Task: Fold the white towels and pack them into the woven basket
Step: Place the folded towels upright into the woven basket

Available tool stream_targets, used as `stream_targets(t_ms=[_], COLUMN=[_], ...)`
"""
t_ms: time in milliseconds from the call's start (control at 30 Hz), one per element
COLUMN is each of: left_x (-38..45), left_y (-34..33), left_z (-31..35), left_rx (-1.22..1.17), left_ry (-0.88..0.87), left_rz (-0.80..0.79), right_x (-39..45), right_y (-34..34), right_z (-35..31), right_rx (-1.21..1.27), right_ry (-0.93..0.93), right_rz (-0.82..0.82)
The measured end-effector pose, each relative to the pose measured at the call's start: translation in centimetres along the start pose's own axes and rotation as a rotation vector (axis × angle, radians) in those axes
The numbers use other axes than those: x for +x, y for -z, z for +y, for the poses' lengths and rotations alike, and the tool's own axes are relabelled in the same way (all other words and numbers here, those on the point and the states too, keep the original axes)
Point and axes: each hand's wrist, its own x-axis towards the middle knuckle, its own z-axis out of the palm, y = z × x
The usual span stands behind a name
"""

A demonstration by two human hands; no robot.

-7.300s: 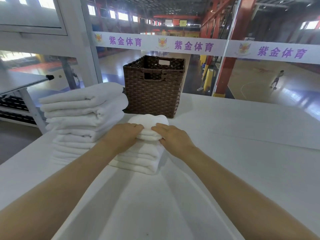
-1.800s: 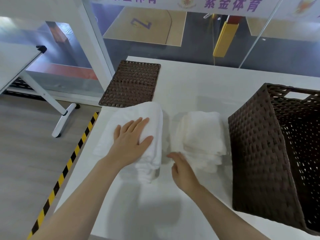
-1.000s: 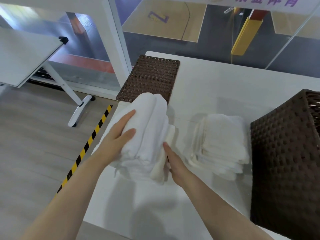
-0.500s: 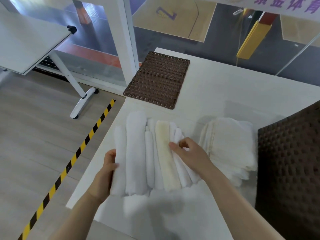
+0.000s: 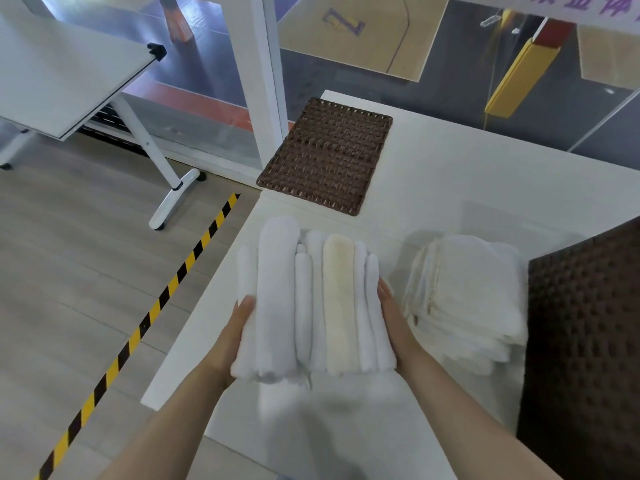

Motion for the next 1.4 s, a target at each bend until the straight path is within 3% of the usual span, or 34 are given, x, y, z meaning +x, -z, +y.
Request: stream_targets(t_ms=[200, 567, 700, 833, 967, 1267, 1400], left_x=[-0.3, -4.1, -6.6, -8.8, -11.9, -18.4, -18.6], left_y=[-0.6, -7.3, -11.6, -16.3, -22.0, -34.7, -39.5], left_z=[0.2, 4.6, 7.1, 8.1, 8.4, 6.4, 4.0], left_rx=[-0.114, -0.128, -0.053, 0.052, 0.105, 0.255, 0.253], left_ry=[0.037, -0.106, -0.207, -0.312, -0.338, -0.555, -0.604], left_rz=[0.011, -0.003, -0.023, -0.058, -0.081, -0.162, -0.365], right_x=[-0.7, -5.6, -8.6, -11.4, -16.1, -26.2, -30.1], right_y=[-0.3, 4.7, 7.6, 11.2, 16.2, 27.1, 31.8], right_z=[-0.5, -6.7, -10.0, -13.3, -15.0, -14.9, -14.1], right_rx=[0.140, 0.194, 0.200, 0.013, 0.011, 0.113, 0.102], right_ry=[-0.070, 0.102, 0.189, 0.413, 0.587, 0.694, 0.710], right_rz=[-0.109, -0.032, 0.070, 0.161, 0.150, 0.246, 0.314])
